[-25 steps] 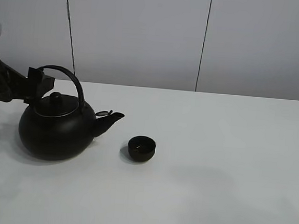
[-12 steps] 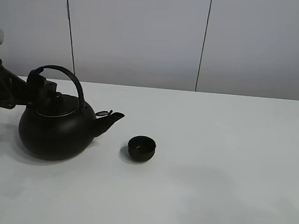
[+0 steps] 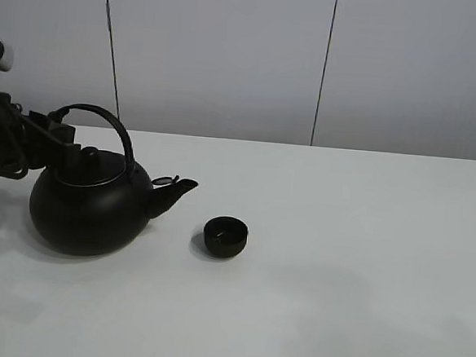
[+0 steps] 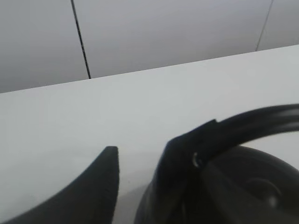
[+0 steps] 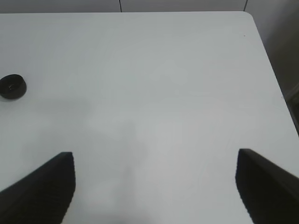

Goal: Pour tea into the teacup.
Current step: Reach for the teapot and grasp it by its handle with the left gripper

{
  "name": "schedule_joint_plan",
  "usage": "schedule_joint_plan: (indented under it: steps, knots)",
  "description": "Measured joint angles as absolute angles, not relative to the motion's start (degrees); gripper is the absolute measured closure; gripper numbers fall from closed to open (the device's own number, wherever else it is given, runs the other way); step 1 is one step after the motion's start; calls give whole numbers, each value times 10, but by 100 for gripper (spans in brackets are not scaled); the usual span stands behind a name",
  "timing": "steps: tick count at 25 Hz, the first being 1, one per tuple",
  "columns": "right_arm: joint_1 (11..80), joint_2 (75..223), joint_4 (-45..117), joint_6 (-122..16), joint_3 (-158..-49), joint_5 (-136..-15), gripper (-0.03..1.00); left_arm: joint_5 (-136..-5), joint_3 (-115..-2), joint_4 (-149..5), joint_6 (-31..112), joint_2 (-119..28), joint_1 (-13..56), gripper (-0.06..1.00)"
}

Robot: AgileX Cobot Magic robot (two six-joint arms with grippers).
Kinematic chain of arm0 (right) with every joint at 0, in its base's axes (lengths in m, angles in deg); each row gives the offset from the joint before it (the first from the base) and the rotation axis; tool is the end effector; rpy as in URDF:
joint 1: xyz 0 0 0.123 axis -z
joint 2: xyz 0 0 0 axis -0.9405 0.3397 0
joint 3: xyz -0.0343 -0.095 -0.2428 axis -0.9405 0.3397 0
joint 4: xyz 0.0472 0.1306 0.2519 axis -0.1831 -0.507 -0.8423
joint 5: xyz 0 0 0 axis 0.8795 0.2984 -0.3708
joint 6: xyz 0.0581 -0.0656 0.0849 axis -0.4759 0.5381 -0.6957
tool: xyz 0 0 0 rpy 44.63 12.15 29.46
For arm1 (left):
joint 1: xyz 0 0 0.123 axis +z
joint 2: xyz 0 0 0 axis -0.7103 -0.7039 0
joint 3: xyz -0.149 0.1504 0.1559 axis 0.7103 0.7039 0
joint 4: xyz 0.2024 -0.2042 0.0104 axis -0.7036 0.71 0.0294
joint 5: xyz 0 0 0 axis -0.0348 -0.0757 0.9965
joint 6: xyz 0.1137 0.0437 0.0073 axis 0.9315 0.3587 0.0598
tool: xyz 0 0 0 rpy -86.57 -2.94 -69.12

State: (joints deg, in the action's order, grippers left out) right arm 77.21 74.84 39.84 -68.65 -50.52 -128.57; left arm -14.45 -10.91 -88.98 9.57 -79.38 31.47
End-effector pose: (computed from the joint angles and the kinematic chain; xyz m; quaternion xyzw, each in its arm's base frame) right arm 0.0762 -0.0027 0.2701 -0.0032 0.8617 -0.0320 0.5064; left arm 0.3339 -0.0879 0.0581 0.1488 0.7960 -0.0620 0.5834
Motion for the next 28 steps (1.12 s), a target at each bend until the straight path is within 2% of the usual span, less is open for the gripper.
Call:
schedule_joint_plan:
  steps: [3, 4, 16, 28]
  knots:
    - [772, 748, 398, -686, -505, -1286, 33, -141, -109, -906, 97, -796, 314, 80]
    - [772, 748, 398, -686, -505, -1286, 33, -139, -109, -906, 101, -796, 314, 82]
    - [772, 748, 398, -686, -505, -1286, 33, -126, -109, -943, 107, -796, 317, 82]
    - [772, 748, 398, -686, -505, -1286, 33, -207, -162, -969, 107, -746, 300, 83]
